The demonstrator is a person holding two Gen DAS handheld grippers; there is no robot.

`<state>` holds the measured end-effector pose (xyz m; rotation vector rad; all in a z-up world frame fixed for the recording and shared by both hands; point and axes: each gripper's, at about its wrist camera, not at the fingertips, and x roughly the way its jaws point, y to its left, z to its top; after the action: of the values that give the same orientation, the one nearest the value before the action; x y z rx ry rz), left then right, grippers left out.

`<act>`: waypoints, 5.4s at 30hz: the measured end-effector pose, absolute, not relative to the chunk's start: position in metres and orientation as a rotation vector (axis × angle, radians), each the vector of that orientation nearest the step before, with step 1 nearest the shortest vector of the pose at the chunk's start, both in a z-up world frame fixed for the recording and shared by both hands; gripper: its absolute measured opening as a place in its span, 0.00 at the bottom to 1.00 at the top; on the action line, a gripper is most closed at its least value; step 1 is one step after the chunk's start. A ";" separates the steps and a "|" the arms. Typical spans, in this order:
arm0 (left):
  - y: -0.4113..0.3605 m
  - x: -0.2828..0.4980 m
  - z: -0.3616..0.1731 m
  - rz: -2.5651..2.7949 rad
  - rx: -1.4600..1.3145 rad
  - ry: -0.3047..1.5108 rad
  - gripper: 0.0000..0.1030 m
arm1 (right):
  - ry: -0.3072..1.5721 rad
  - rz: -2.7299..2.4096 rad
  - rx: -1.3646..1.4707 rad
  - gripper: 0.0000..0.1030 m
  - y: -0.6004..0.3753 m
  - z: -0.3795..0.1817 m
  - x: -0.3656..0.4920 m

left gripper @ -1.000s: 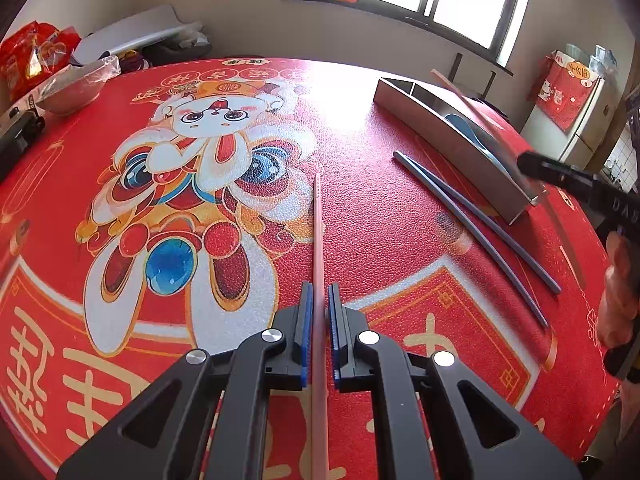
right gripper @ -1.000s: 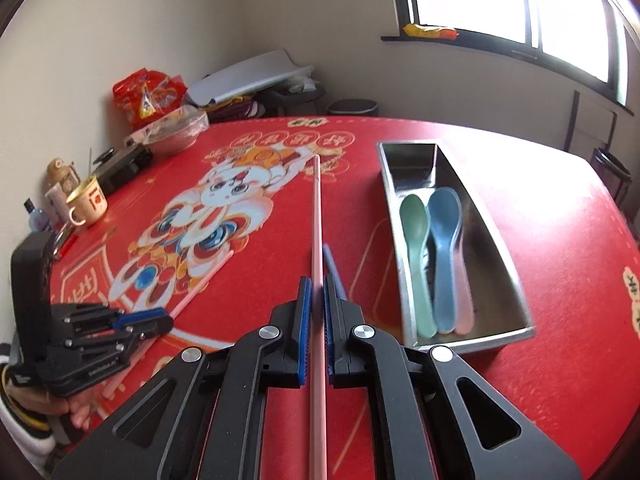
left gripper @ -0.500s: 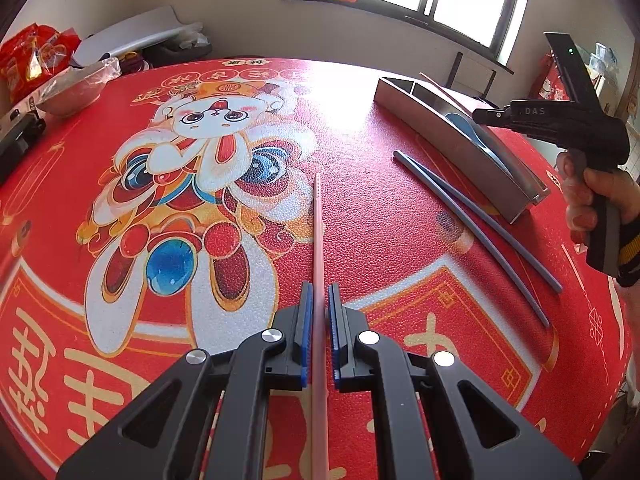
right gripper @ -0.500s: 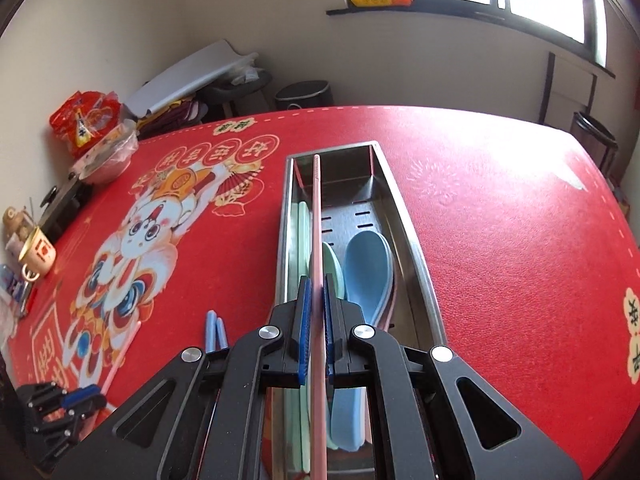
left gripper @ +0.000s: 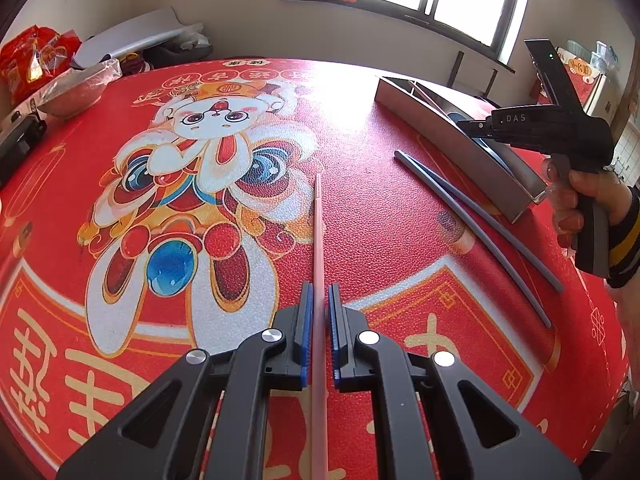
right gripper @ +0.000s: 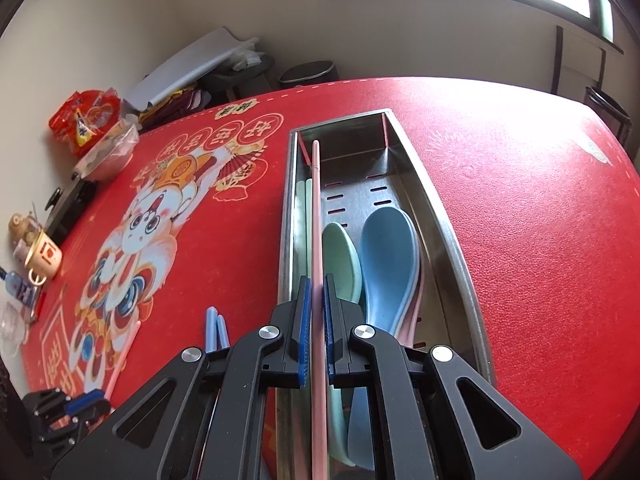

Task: Organize utensils
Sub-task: 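Carry the pink chopstick into the steel tray and open the right tool, then lower the held pink chopstick into the steel tray and open the left tool, then close the left tool on a dark blue chopstick and lift it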

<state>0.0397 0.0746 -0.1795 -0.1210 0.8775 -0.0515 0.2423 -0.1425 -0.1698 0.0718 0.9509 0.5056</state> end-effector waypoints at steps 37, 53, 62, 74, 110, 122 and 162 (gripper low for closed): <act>0.066 0.070 -0.174 0.078 -0.141 1.023 0.05 | 0.750 0.454 0.248 0.53 -0.232 -0.153 0.173; 0.041 0.097 -0.142 -0.013 -0.440 0.886 0.05 | 0.762 0.435 0.294 0.57 -0.242 -0.155 0.175; 0.034 0.109 -0.156 0.008 -0.388 0.903 0.05 | 0.775 0.439 0.297 0.57 -0.242 -0.156 0.177; 0.005 0.106 -0.176 0.043 -0.034 0.958 0.07 | 0.783 0.445 0.296 0.57 -0.240 -0.158 0.178; -0.047 0.206 -0.146 -0.027 -0.675 0.852 0.05 | 0.831 0.344 0.440 0.57 -0.278 -0.171 0.196; -0.053 0.214 -0.152 0.002 -0.686 0.849 0.05 | 0.845 0.340 0.451 0.57 -0.280 -0.174 0.197; -0.045 0.127 -0.177 0.012 -0.189 0.907 0.24 | 0.747 0.303 0.341 0.57 -0.258 -0.168 0.140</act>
<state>0.1271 -0.0449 -0.1773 -0.1889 0.9075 0.0125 0.1400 -0.2579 -0.1679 0.3412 0.7469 0.3027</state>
